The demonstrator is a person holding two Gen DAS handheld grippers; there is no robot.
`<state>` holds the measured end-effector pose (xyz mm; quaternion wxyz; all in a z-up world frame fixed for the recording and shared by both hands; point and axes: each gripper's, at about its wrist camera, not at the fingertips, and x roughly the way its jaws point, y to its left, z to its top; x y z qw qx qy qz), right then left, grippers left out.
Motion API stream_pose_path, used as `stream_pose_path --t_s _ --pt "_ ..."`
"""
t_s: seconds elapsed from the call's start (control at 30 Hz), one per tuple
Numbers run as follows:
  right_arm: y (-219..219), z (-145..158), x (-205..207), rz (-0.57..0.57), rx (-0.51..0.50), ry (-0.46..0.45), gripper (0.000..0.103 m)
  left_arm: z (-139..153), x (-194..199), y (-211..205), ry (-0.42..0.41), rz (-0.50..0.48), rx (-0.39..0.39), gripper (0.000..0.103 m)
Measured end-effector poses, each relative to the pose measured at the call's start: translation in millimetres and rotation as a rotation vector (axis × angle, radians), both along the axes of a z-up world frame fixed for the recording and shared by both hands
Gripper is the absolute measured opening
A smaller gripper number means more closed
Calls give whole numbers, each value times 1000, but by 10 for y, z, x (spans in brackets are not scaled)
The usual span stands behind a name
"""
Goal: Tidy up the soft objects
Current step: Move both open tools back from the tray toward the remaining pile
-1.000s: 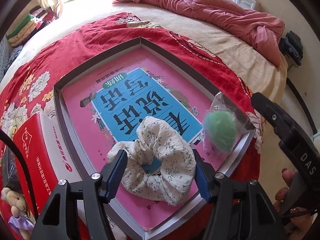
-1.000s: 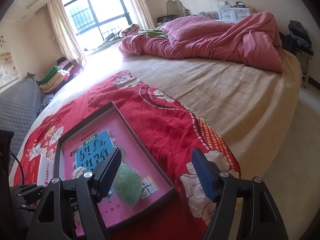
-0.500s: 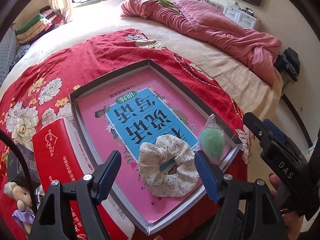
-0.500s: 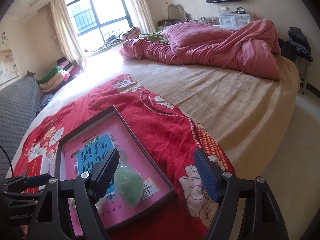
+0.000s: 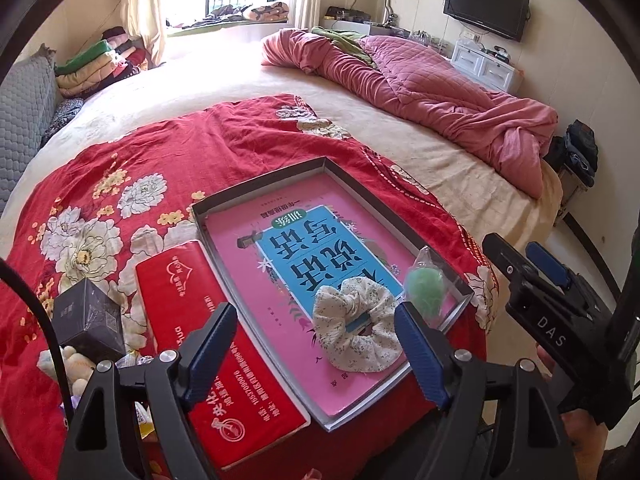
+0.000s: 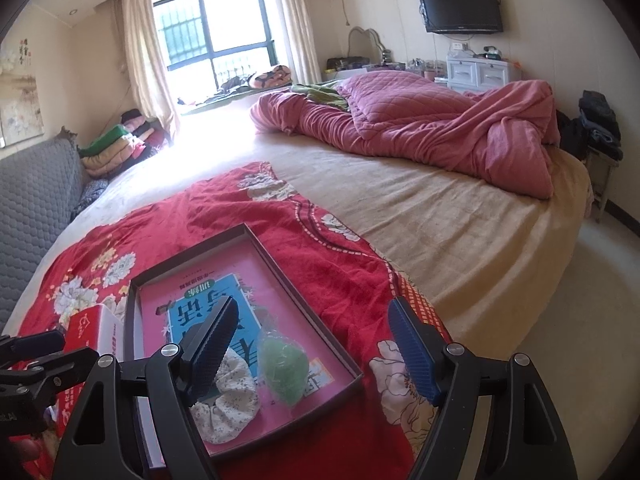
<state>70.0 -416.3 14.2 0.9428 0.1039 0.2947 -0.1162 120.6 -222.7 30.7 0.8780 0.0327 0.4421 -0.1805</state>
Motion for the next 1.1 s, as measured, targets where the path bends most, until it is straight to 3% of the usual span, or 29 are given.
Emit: stream_pose_path --t_s 0.37,0.7,1.1 --pt "354 121 -111 63 -70 15 78 31 -225 496 12 78 -50 80" --pt "771 412 -231 142 -118 -22 79 137 -341 838 -1 118 -70 80" --pt "1314 662 -324 263 -111 -59 79 278 -528 1328 -25 171 -94 80"
